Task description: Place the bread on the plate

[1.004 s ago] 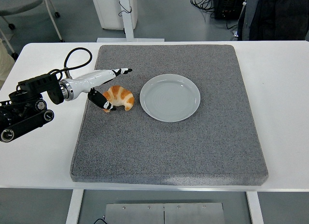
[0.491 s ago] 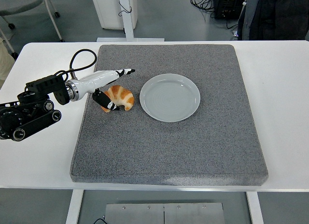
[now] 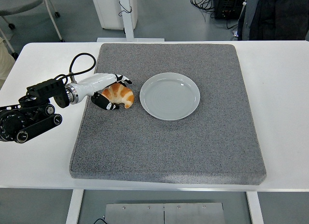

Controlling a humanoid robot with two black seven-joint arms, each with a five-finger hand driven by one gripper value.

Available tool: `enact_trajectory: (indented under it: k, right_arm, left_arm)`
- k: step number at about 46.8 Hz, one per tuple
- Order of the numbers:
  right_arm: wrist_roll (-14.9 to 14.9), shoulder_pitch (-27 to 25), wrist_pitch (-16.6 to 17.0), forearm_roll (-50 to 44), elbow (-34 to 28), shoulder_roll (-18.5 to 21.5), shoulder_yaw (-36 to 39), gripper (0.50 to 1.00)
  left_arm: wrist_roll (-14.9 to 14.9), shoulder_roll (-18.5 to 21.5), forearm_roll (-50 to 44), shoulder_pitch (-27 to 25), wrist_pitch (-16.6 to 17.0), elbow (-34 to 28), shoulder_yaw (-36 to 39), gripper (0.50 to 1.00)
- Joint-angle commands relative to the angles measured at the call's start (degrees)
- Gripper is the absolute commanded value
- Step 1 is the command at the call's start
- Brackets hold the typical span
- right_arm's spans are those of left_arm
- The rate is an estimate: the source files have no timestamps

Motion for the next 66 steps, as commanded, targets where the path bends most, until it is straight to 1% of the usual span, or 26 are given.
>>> enact_trajectory:
  k: [1,2,3,11,15,22,27,33,39,43,51,59,66]
  right_arm:
    - [0.0,0.0,0.05,0.06,0.0,0.0,0.0,1.0]
    - [0.0,0.0,-0.03,0.06,0.0,0.0,0.0,1.0]
    - [0.0,0.0,-0.03,-0.03,0.0,0.0,0.0,1.0]
    - [0.0,0.0,-0.03,0.06,0.0,0.0,0.0,1.0]
    - [0.0,0.0,0.05,0.06,0.0,0.0,0.0,1.0]
    - [0.0,0.0,-0.03,-0.03,0.0,0.0,0.0,1.0]
    - [0.0,0.0,-0.03,-0.03,0.0,0.0,0.0,1.0]
    - [0.0,0.0,-0.03,0.06,0.0,0.0,0.0,1.0]
    - [0.0,0.0,0.05,-0.03,0.0,0.0,0.0,1.0]
    - [0.0,0.0,-0.03,0.06,0.0,0.0,0.0,1.0]
    - [0.0,0.0,-0.03,0.06,0.0,0.0,0.0,1.0]
    - [0.0,0.0,0.05,-0.03,0.0,0.0,0.0,1.0]
    - [0.0,0.0,-0.03,-0.03,0.0,0.0,0.0,1.0]
  left_arm:
    - [-0.08,-0.01,-0.19,-0.08,0.01,0.13,-0.01,0.568]
    - [-0.17,-0.01,-0.19,-0.08,0.01,0.13,-0.01,0.527]
    - [-0.43,-0.01,-0.1,-0.08,0.01,0.13,-0.01,0.5]
    - [-4.21,-0.01,-0.01,-0.17,0.01,0.22,-0.01,0.5]
    - [-4.83,0.08,-0.27,-0.87,-0.08,0.22,-0.1,0.5]
    - [-4.83,0.61,-0.98,-4.29,-0.6,0.13,-0.1,0.5]
    - [-4.83,1.4,-1.07,-7.89,-1.39,0.13,-0.01,0.5]
    - [-4.83,2.8,-1.07,-12.2,-4.2,0.13,-0.1,0.5]
    - [-4.83,3.68,-1.16,-16.16,-6.05,0.13,-0.19,0.5]
    - [-4.83,4.21,-2.91,-18.7,-8.16,0.13,-0.01,0.5]
    - [-4.74,5.09,-5.11,-22.31,-11.06,0.22,-0.1,0.5]
    - [-4.83,5.09,-5.11,-25.65,-12.21,0.22,-0.01,0.5]
    - [-4.74,4.21,-5.2,-28.29,-12.91,0.22,-0.1,0.5]
